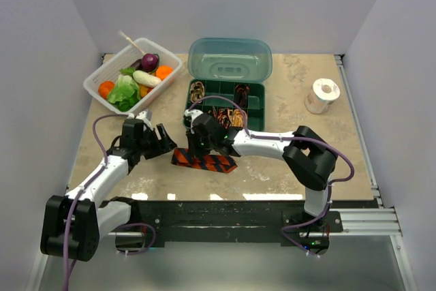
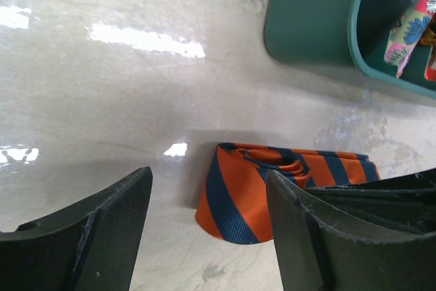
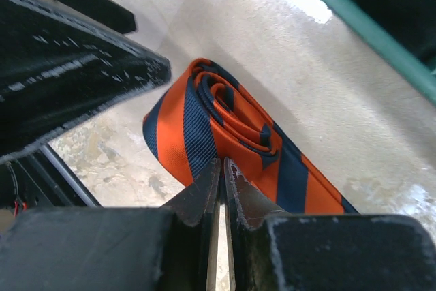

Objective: Roll the ties
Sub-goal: Roll the tie at the center of the board.

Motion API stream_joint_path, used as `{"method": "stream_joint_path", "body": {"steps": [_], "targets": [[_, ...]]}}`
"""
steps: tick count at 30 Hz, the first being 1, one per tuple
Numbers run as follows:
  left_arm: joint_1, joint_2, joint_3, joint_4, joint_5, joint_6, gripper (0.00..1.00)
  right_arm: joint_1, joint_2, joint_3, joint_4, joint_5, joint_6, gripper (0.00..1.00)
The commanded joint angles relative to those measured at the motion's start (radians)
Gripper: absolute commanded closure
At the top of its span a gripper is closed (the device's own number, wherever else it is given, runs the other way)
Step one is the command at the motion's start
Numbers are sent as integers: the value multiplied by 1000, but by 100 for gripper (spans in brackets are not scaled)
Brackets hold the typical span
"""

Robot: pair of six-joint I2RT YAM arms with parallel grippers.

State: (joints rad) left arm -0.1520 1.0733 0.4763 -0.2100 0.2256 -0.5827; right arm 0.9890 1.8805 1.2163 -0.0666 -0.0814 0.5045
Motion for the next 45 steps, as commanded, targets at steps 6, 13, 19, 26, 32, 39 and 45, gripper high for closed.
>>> {"method": "stream_joint_path", "body": {"steps": [6,13,19,26,32,39,45], "targets": [[12,11,-102,230,162,-45,27,8,16,25,44,-17,-3,91],[14,-6,-200,317,188,-72,28,10,16,-29,59,3,14,90],[14,-45,-275,426,228,-101,28,8,28,-44,62,14,32,90],[14,-46,-307,498,294,-112,27,8,38,-57,62,31,39,91],[12,-55,-355,592,337,-146,27,8,57,-44,48,32,43,90],[14,-56,-360,626,333,-149,36,7,68,-23,45,20,42,90],[12,42,-338,664,327,-147,56,8,66,-18,45,11,37,90]]}}
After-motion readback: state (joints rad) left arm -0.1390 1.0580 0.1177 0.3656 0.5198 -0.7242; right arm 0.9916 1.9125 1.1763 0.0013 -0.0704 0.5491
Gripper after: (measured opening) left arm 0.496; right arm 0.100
